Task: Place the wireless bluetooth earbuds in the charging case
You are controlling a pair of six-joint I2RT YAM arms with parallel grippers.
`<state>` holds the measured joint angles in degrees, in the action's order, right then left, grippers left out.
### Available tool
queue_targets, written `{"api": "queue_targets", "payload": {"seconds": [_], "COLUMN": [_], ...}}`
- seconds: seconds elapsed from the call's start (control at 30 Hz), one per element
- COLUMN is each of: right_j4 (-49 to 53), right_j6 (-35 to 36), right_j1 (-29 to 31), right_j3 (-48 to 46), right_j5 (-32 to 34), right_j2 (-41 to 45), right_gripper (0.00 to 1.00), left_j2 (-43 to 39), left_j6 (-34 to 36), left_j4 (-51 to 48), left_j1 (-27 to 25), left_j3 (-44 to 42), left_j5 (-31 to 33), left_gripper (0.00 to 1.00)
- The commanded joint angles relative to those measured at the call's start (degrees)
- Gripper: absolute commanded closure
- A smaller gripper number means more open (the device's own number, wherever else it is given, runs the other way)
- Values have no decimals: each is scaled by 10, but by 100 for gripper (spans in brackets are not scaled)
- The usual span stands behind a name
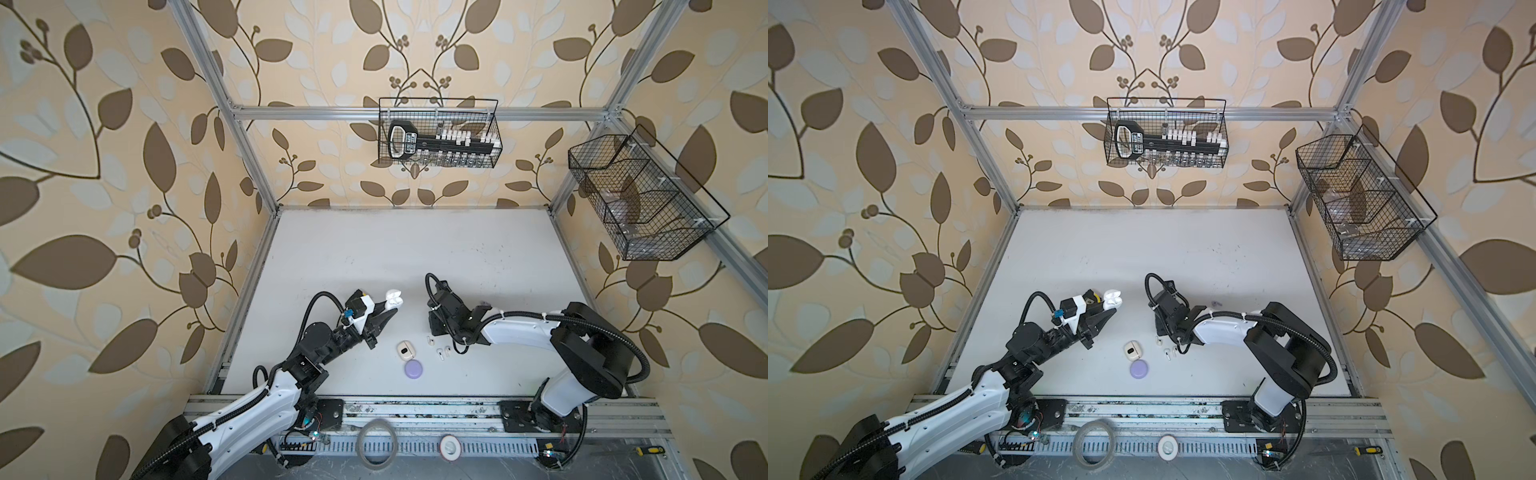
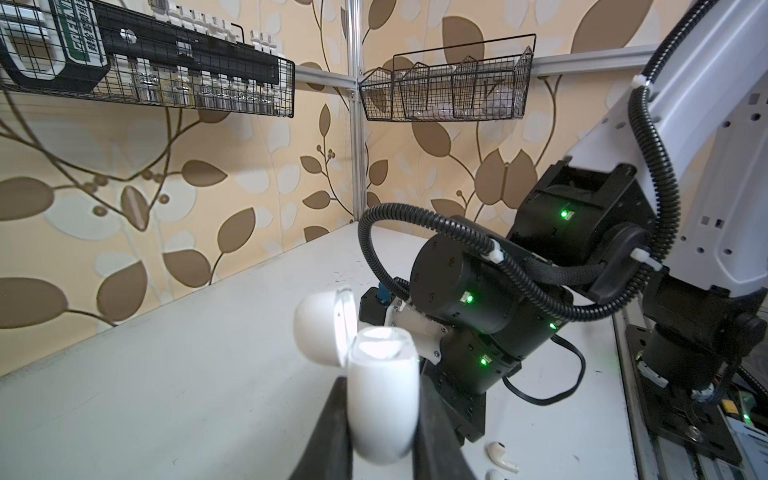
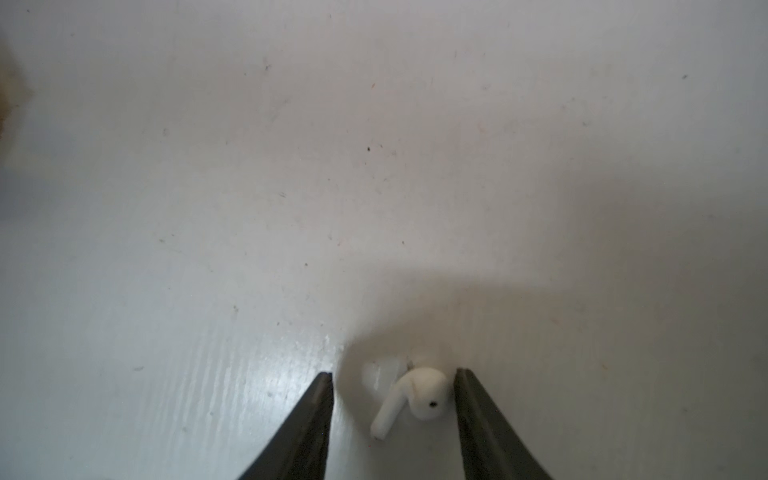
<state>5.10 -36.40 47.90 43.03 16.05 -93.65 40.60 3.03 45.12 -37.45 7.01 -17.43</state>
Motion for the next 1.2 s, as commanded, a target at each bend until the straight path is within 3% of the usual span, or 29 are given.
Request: {"api": "queue_targets", "payload": {"seconds": [0.0,0.33,0.8,1.17], "right_j4": [20,29,32,32], "right_j6": [-3,-4,-7,1], "right_j1": [15,33,40,58], "right_j3": [11,25,21,34], "right_j5": [-12,10,26,30], "right_j2": [-20,-34,-41,-50], "right_gripper": [52,61,60,68], "left_j2": [-5,-13,-15,-22], "left_j6": [10,12,8,8], "left_j4": [22,15,15,11], "left_j1": [-1,-1,-1,-1], "left_j3": [22,22,22,22], "left_j5": [4,6,5,5], "left_gripper": [100,100,100,100]}}
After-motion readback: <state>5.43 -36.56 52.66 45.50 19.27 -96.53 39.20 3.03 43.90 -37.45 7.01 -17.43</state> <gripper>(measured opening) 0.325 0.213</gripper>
